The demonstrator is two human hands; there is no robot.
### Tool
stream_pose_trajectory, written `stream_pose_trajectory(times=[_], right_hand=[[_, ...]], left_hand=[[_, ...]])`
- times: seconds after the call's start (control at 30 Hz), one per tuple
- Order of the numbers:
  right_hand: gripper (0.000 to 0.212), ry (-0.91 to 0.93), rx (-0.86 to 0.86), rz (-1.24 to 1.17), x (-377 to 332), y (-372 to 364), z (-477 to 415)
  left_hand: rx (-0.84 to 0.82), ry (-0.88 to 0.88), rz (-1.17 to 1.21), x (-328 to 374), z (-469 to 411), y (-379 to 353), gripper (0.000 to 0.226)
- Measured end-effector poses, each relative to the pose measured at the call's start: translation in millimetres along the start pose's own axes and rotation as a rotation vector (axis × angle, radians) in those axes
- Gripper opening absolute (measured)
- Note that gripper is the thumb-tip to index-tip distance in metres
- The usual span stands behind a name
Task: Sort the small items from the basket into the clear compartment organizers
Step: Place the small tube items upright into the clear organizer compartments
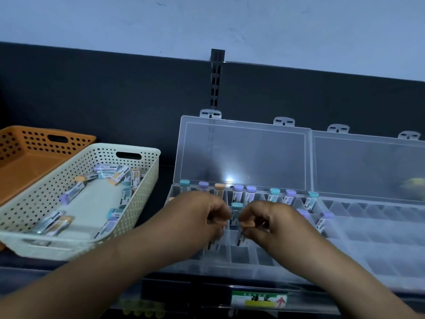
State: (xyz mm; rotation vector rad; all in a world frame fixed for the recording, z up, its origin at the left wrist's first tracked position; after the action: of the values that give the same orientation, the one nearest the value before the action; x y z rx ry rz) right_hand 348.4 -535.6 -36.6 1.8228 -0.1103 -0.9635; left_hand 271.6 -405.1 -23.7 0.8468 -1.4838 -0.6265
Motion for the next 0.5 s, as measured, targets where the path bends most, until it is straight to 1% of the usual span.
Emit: stream_pose_trajectory(times=[0.03,0.1,0.17,0.23,0.37,0.5], right_hand=[[0.021,0.018,-0.006,0.034,0.5,-3.0,0.7],[0.017,0.049,-0.005,0.073,1.2,-7.8,1.4],[0.012,0.07,0.002,0.106,1.4,-11.4,1.0],[0.011,0.089,-0.002,0.141,1.8,-14.6,0.3],[0.011,0.092,0.0,0.179,3.1,-18.2,-0.2],[0.012,0.061,-0.002,0.202,3.2,-18.9,1.1]], left_hand=[[0.004,-0.031,-0.07,-0.2,-0.3,-3.2,0.01],[0.024,-0.088,-0.209,-0.8,-2.7,-9.0,0.007],[0.046,-0.127,-0.313,-1.8,-4.9,-13.9,0.01],[0.063,-0.158,-0.388,-3.1,-7.1,-17.8,0.012],[0.067,-0.158,-0.452,-7.0,-7.7,-19.9,0.009],[0.051,-0.121,-0.458,-14.5,-7.4,-21.4,0.017]])
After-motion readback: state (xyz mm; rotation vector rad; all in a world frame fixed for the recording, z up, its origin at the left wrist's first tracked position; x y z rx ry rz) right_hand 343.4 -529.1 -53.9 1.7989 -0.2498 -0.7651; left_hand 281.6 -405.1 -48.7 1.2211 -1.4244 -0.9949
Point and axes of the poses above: each hand's wrist, its own z-axis away from the middle knuckle, its own y-axis out of the back of the hand, x = y × z, the point moved 6 cm from there along -z, towards the middle knuckle, and after that the axes turned 3 degrees about -z, right-handed, at the moved point
